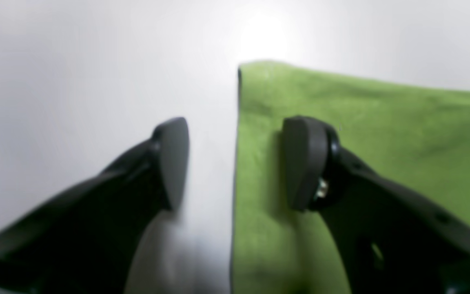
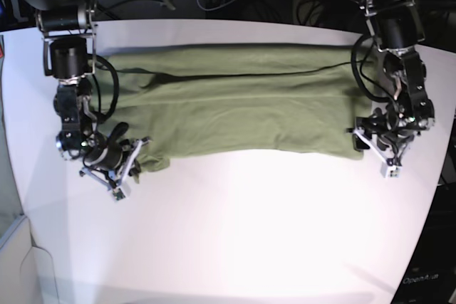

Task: Fold the T-shirt properly
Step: 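Close both grippers on the shirt's loose edge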

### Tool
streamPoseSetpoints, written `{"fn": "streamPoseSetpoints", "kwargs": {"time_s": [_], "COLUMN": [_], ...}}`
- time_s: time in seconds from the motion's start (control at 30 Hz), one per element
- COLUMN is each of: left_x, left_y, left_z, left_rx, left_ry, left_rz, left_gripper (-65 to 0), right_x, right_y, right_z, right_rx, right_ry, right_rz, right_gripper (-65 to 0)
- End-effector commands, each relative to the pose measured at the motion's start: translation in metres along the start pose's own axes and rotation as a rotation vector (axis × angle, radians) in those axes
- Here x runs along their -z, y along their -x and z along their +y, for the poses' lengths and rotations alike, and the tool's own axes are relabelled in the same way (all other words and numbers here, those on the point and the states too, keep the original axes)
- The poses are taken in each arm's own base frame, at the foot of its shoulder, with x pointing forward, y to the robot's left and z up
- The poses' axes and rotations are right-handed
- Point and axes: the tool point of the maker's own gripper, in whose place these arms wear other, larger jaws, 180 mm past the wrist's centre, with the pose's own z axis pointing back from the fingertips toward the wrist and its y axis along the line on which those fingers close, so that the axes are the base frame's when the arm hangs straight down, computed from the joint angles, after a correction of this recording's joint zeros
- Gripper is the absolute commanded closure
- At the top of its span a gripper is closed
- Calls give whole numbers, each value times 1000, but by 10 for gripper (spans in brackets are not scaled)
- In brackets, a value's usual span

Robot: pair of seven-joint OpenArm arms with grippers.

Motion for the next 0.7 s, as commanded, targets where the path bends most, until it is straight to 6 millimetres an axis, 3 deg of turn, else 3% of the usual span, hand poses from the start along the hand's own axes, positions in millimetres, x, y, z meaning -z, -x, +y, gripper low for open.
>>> {"fn": "streamPoseSetpoints", "kwargs": {"time_s": [0.0,0.27,0.4,0.53,0.6,0.67], "left_x": [-2,14,14,14,15,15], "left_y": [-19,-4,-4,-4,-4,-4], "left_z": [5,-12,-32,-38,-44,-45], "left_rx": [0,-87,-39,-23,-31,-32], "left_ry": [-4,71,159,185,195,196], "left_rz": [-48,-44,-48,-49,-51,-51], "left_gripper": [-353,-353,-349,-344,-299,-201], "right_x": [-4,-4,-4,-4,-4,-4], "right_y": [-6,-6,-7,-7,-7,-7], "right_z": [-9,-9,-9,-9,-9,-9], "right_rx": [-22,-22,-22,-23,-23,-23], "right_ry": [19,19,19,19,19,19], "right_rz": [5,5,3,3,3,3], "right_gripper": [-12,-12,-13,-13,-13,-13]}}
